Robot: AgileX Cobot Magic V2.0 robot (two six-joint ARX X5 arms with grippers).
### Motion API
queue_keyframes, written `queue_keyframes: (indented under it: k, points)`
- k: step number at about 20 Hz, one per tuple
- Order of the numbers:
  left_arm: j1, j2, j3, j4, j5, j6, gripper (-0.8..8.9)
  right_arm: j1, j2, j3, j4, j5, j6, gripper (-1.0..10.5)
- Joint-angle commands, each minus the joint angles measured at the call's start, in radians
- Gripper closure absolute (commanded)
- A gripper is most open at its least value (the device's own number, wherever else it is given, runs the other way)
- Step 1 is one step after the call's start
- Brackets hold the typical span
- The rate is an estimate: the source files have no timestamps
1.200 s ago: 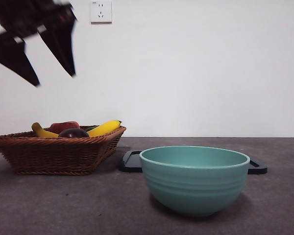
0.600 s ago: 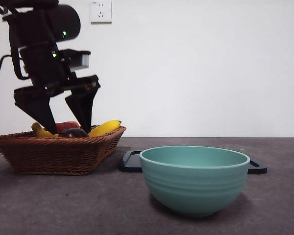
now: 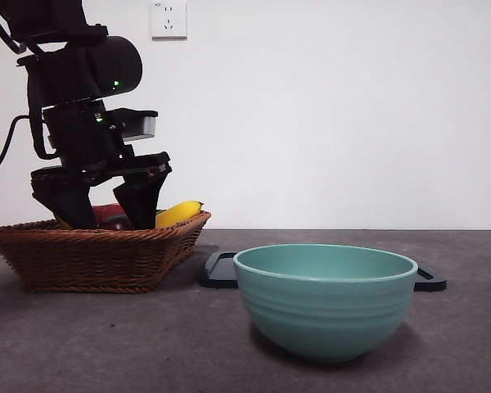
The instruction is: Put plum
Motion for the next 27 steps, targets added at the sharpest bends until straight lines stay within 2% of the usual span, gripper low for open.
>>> queue_keyframes:
  k: [1,3,10,16,22,27]
  points:
    - [-0.006,0.021,0.026,-0.008,0.001,0.005,5.04,0.003,0.008,0.019,0.013,-0.004,0.010,5.5]
    - [-0.006,0.021,0.026,-0.018,0.001,0.005,5.76,0.003,0.008,0.019,0.013,-0.004,0.010,5.5]
    - [-0.005,-0.003,0.047,-0.048,0.001,0.003,5.77,0.003,0.008,0.019,0.016,-0.004,0.011,5.5]
    - [-0.041,-0.195,0.097,-0.118,0.064,-0.023,5.77,0.003,0.008,0.019,0.016,-0.004,0.011,5.5]
    - [-0.193,-0.367,0.098,-0.199,0.209,-0.048,5.77,0.003,0.008,0.019,0.016,-0.004,0.011,5.5]
    - [-0.373,-0.334,0.098,-0.199,0.208,-0.046,5.77,0.003,0.008,0.019,0.016,-0.003,0.011,5.5]
